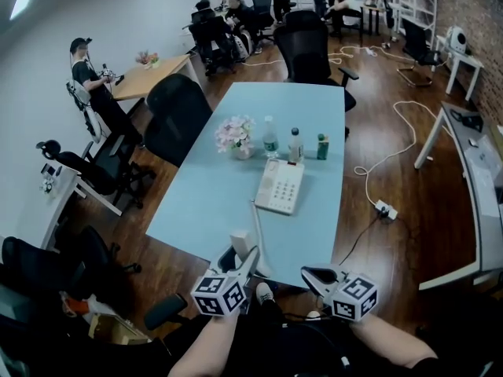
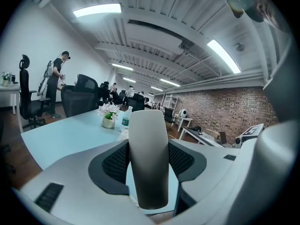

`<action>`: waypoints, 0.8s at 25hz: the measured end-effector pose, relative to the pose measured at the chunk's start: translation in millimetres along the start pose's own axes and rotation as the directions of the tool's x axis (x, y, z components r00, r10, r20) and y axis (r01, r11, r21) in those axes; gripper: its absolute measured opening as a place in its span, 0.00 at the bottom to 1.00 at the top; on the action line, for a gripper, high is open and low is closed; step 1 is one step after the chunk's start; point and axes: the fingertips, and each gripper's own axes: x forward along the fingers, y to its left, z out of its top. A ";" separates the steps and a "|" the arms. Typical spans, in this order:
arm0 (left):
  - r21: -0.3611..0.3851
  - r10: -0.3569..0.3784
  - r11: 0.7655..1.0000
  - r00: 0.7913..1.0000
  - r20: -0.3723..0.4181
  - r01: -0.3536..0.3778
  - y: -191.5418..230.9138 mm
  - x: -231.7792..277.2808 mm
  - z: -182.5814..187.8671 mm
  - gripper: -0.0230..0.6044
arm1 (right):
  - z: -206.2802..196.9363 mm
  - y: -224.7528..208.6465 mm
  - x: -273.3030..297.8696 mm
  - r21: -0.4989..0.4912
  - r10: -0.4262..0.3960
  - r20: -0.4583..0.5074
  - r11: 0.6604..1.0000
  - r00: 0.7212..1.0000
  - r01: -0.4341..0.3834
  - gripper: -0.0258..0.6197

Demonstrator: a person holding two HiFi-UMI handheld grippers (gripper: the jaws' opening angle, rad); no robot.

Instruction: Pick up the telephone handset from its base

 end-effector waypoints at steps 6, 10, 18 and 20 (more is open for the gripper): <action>0.007 0.023 1.000 1.000 0.009 -0.023 -2.3 -6.4 1.3 0.42 | 3.0 10.7 -3.9 -0.031 0.019 0.006 0.999 1.000 -0.019 0.06; 0.019 0.024 1.000 1.000 0.004 -0.024 -4.6 -8.3 2.1 0.42 | 5.3 14.5 -6.1 -0.039 0.029 0.013 0.999 0.999 -0.029 0.06; 0.038 0.025 0.999 1.000 -0.004 -0.025 -4.8 -6.7 6.8 0.42 | 0.5 9.3 -5.4 -0.037 0.028 0.012 0.999 1.000 -0.028 0.06; 0.039 0.022 0.999 1.000 -0.004 -0.022 -5.1 -6.2 8.3 0.42 | -2.5 9.3 -3.3 -0.034 0.032 0.004 0.999 0.999 -0.032 0.06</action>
